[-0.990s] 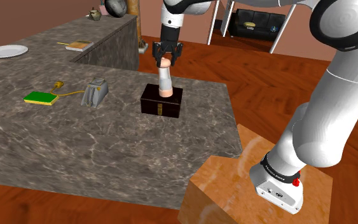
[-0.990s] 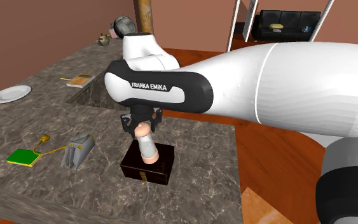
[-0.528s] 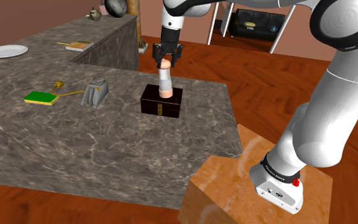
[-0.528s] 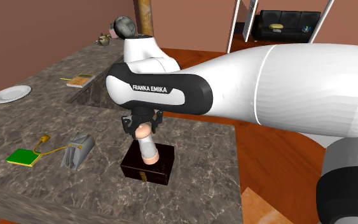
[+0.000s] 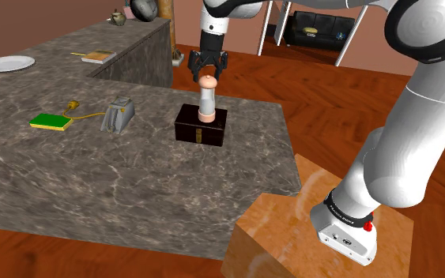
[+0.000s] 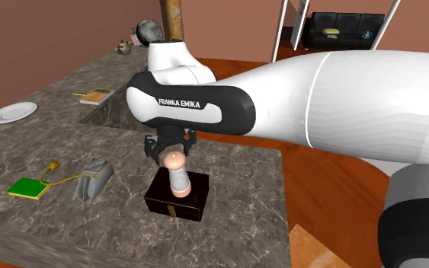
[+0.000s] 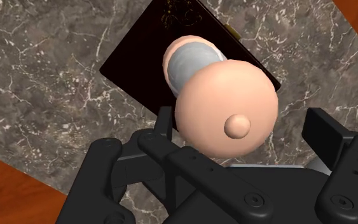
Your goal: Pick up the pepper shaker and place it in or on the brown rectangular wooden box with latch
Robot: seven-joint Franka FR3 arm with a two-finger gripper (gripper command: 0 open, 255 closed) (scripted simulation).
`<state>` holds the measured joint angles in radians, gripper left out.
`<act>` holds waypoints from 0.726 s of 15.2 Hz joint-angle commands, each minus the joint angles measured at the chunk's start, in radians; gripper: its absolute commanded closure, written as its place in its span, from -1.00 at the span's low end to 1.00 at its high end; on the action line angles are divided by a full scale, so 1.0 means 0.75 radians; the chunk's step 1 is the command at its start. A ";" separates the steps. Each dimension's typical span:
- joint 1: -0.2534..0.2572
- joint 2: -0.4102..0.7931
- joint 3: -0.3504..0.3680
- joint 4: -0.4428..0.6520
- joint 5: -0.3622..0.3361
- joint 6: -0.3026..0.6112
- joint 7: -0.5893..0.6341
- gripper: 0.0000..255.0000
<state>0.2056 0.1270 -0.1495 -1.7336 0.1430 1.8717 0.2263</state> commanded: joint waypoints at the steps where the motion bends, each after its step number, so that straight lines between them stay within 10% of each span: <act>1: -0.003 -0.010 -0.003 0.056 -0.004 -0.066 0.004 -1.00; 11: -0.008 -0.012 -0.007 0.133 -0.006 -0.145 0.006 -1.00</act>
